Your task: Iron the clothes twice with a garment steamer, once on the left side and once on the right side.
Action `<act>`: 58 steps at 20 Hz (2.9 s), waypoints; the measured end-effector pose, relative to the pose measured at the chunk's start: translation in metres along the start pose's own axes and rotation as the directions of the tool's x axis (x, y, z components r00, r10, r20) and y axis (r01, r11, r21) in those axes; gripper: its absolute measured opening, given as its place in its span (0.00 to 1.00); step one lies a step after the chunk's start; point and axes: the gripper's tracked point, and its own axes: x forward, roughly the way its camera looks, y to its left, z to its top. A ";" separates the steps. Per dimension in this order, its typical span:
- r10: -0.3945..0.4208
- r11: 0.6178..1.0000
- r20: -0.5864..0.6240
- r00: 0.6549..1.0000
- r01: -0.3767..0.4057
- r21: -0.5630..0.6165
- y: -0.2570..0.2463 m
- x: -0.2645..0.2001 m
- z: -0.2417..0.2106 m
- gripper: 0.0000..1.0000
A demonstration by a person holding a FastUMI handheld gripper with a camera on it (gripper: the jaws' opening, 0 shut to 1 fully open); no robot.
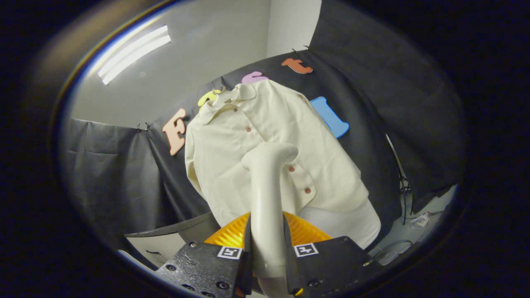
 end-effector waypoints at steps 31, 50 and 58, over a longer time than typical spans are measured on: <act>0.013 1.000 0.014 1.000 -0.013 0.007 -0.047 0.116 0.077 0.31; -0.086 0.987 -0.122 0.989 0.102 0.125 -0.109 0.056 -0.048 0.31; -0.134 0.959 -0.174 0.976 0.172 0.225 -0.132 0.027 -0.108 0.31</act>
